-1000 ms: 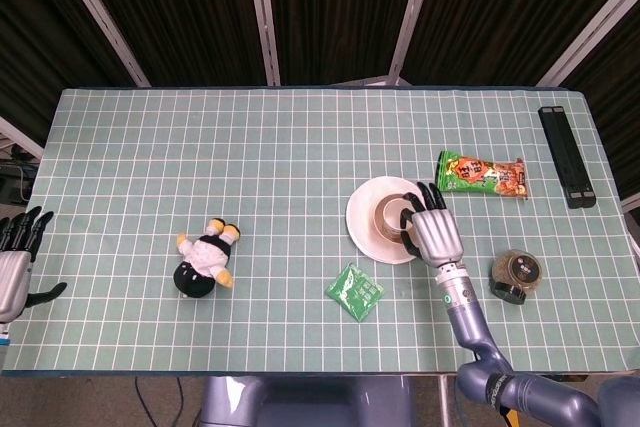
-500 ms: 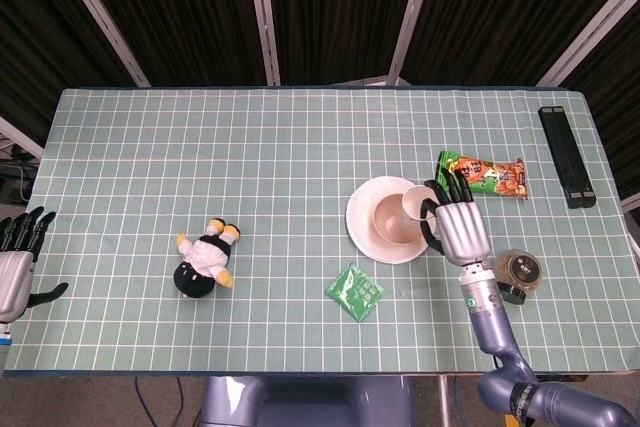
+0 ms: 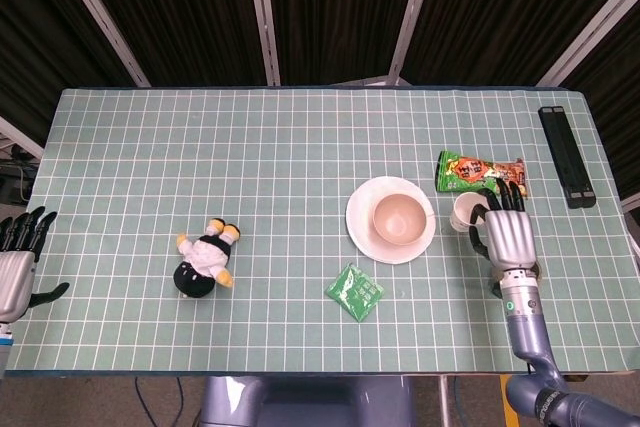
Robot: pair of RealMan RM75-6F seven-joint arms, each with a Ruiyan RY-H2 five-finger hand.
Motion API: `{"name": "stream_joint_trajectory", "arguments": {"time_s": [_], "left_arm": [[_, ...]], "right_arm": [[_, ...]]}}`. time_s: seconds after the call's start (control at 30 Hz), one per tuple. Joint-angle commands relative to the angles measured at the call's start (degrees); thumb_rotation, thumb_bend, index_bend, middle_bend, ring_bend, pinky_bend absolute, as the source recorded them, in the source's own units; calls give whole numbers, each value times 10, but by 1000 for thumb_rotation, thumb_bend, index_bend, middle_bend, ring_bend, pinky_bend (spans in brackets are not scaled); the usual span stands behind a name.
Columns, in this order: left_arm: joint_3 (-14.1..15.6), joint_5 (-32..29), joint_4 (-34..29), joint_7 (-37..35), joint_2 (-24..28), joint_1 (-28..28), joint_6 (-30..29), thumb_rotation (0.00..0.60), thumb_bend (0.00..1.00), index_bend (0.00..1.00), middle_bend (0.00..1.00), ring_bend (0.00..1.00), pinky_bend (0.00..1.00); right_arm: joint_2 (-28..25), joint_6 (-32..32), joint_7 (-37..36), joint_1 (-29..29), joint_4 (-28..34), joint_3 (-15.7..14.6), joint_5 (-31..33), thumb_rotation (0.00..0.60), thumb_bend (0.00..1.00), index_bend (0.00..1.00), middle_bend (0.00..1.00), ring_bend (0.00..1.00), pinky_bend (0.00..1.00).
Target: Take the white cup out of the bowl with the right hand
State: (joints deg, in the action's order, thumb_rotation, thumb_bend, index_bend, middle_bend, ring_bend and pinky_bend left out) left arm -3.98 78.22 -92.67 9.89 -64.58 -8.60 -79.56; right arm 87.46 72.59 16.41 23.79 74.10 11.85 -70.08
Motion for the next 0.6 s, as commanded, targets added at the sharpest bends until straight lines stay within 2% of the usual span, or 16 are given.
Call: {"name": "stream_joint_trajectory", "arguments": {"time_s": [0.03, 0.17, 0.37, 0.43, 0.47, 0.53, 0.6], "left_arm": [[0, -1, 0, 0, 0, 0, 0, 600, 0, 0, 0, 0, 0], [-1, -2, 0, -1, 0, 0, 0, 600, 0, 0, 0, 0, 0], [-1, -3, 0, 1, 0, 0, 0, 600, 0, 0, 0, 0, 0], [-1, -3, 0, 0, 0, 0, -1, 600, 0, 0, 0, 0, 0], [-1, -2, 0, 0, 0, 0, -1, 600, 0, 0, 0, 0, 0], [-2, -3, 0, -2, 0, 1, -1, 600, 0, 0, 0, 0, 0], [-2, -2, 1, -3, 0, 1, -2, 600, 0, 0, 0, 0, 0]], "right_arm": [[13, -9, 10, -5, -21, -2, 19, 600, 431, 606, 211, 0, 0], [25, -23, 16, -9, -37, 1, 46, 600, 426, 606, 211, 0, 0], [30, -36, 12, -11, -46, -5, 47, 600, 384, 606, 207, 0, 0], [28, -37, 9, -11, -44, -7, 43, 600, 340, 584, 152, 0, 0], [26, -36, 7, -12, -41, -7, 41, 600, 328, 550, 118, 0, 0], [17, -34, 3, -13, -27, -7, 37, 600, 289, 375, 25, 0, 0], [6, -29, 4, -15, -8, -6, 32, 600, 255, 232, 0, 0, 0]]}}
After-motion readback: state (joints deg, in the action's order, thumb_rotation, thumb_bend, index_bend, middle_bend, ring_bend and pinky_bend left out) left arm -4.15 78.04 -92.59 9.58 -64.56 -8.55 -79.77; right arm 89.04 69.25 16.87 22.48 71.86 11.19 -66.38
